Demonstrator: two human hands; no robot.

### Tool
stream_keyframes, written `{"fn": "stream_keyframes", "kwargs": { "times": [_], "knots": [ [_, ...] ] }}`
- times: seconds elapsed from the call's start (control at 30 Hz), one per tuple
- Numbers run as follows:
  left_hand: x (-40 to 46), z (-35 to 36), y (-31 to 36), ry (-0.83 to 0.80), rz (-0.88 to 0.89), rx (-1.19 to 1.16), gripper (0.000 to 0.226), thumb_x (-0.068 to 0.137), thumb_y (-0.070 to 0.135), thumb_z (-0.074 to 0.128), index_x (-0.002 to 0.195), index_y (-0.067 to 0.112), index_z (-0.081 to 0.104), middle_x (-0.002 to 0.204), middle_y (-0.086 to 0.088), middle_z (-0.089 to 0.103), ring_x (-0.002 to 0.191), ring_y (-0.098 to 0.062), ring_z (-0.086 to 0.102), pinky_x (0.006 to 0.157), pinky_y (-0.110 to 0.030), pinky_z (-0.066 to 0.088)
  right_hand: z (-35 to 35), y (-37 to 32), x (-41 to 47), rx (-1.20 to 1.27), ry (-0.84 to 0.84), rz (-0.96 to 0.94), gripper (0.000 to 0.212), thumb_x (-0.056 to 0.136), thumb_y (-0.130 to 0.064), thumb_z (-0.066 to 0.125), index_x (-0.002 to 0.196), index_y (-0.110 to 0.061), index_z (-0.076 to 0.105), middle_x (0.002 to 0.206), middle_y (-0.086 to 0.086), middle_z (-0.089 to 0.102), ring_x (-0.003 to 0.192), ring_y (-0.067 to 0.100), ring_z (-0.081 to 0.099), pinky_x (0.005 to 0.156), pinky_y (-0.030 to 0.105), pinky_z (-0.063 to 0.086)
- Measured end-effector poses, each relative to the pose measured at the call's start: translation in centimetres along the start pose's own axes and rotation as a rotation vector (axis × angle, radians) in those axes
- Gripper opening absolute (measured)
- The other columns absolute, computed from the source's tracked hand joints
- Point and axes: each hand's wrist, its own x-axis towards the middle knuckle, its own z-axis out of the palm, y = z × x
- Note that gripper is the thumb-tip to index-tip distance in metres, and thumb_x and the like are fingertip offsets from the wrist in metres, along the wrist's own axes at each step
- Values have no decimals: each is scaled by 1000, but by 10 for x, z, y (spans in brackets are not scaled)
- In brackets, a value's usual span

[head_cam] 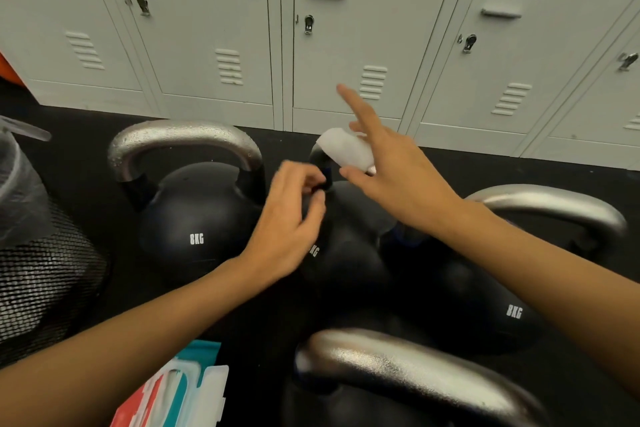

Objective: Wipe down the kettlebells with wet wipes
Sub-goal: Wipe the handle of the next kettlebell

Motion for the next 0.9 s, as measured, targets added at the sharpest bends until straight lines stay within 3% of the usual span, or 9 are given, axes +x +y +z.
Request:
{"fn": "stream_keyframes", "kwargs": {
  "times": [0.1,0.2,0.33,0.43,0.5,0.6,0.77,0.83,0.9],
  "knots": [
    [32,0,24,159,52,29,15,93,9,47,108,12,49,106,3,42,99,-18,48,89,-31,43,-4,2,-4,232,-1,118,112,83,-26,79,154,-43,-6,148,10,44,133,16,48,108,34,40],
    [66,9,38,90,162,77,20,99,11,41,114,6,53,112,2,43,107,-14,45,96,-22,36,-9,7,-10,410,-34,199,115,80,-24,80,153,-41,-8,150,9,42,131,12,51,111,35,40],
    [76,27,24,-114,298,117,28,102,19,36,114,6,57,119,-4,50,112,-16,49,97,-24,37,-22,15,-30,538,-22,360,65,97,-19,53,150,-36,22,137,-11,54,116,-6,54,109,30,40],
    [72,30,4,-113,324,147,31,101,22,34,105,7,61,103,-2,59,98,-14,52,91,-21,32,-21,25,-47,445,-16,423,35,102,-38,44,137,-39,46,125,-19,60,114,-1,55,111,33,37],
    [75,30,-1,-87,230,45,34,100,23,34,93,8,63,93,0,60,92,-14,51,87,-20,31,-15,24,-57,424,-67,376,33,101,-47,40,132,-43,50,117,-14,65,109,3,59,105,31,42],
    [84,30,-3,-104,-54,-191,35,95,26,36,81,13,66,87,2,63,93,-15,51,84,-20,35,-8,22,-64,469,-84,334,38,101,-47,36,138,-44,45,112,-11,66,104,4,62,100,29,46],
    [90,25,-21,-59,-519,-428,22,95,33,37,90,15,50,93,-2,48,84,-12,44,81,-29,36,-4,27,-65,501,-112,325,45,100,-51,34,144,-42,38,119,-11,62,110,9,62,104,38,45],
    [87,27,-18,0,-574,-403,24,95,36,38,79,18,41,81,0,41,74,-11,39,75,-29,34,-4,28,-65,510,-118,320,47,99,-52,34,145,-42,36,123,-17,59,115,5,59,107,37,43],
    [85,30,-4,35,-452,-329,25,100,26,38,76,16,40,77,-4,45,68,-12,41,69,-26,36,-4,27,-65,525,-108,320,45,98,-52,35,142,-45,38,122,-20,59,114,3,59,107,35,43]
  ]
}}
